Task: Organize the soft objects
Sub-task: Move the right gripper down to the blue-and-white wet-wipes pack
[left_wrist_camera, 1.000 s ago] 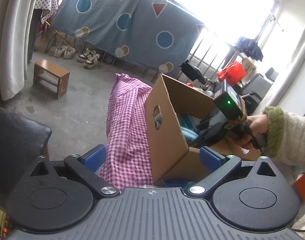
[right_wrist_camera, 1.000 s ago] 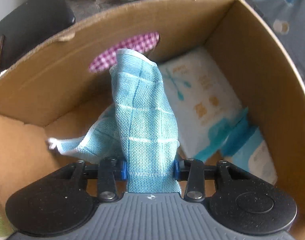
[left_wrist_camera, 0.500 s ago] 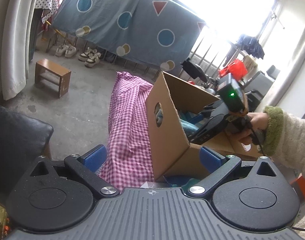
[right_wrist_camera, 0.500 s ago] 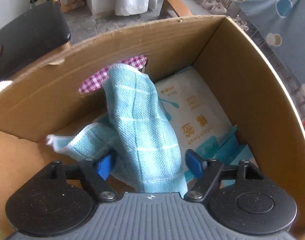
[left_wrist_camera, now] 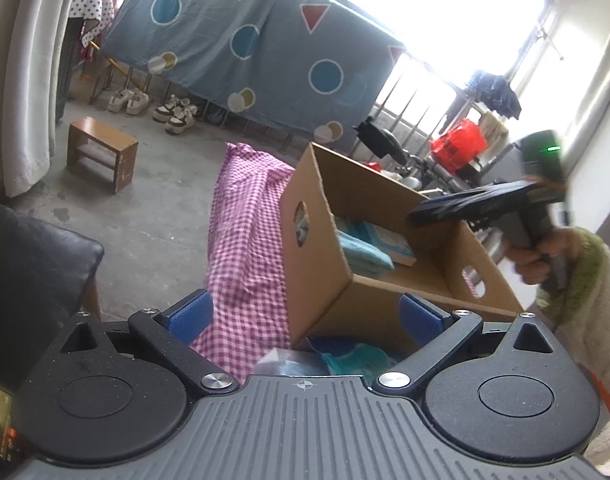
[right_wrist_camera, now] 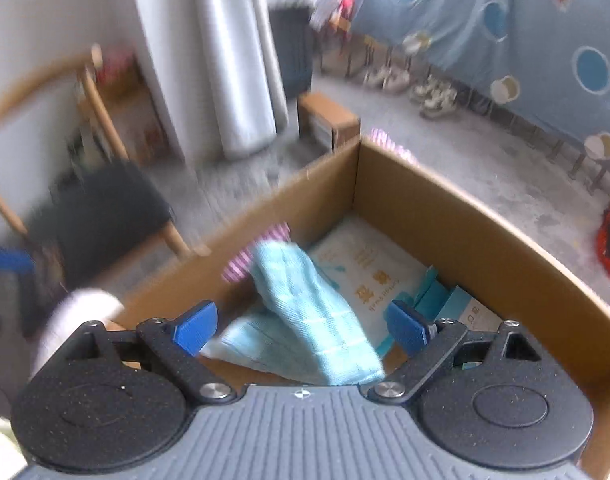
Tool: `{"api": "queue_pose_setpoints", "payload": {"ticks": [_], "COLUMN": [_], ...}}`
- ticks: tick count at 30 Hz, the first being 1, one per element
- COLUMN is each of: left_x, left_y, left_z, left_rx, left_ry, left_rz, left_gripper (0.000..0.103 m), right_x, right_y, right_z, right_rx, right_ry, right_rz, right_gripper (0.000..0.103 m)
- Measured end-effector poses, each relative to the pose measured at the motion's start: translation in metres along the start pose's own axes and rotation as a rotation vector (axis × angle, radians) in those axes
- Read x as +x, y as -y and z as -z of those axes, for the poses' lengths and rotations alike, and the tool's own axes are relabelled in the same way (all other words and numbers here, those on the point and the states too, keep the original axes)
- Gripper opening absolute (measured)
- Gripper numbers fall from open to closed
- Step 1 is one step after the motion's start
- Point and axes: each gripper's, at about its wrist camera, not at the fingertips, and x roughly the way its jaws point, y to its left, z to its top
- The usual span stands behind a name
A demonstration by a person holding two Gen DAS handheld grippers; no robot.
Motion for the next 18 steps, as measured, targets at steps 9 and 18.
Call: {"api": "queue_pose_setpoints", "payload": {"ticks": [9,18], "left_x": [0.015,0.053], "left_y": [0.016,0.054], "left_z": [0.008,0.036], "left_rx": [0.064,0.216], "left_ry": [-0.114,-0.263], "left_rz": [0.084,0.130], "left_gripper": [0.100,0.100], "right_x": [-0.119,-0.049], "right_y": [-0.015,-0.037], "right_z": [0.080,0.168], "right_rx": [0.285,0.698], "right_ry": [0.257,0.127], "right_rz": [-0.201,-0.273], "right_gripper": [0.094,0.083]}}
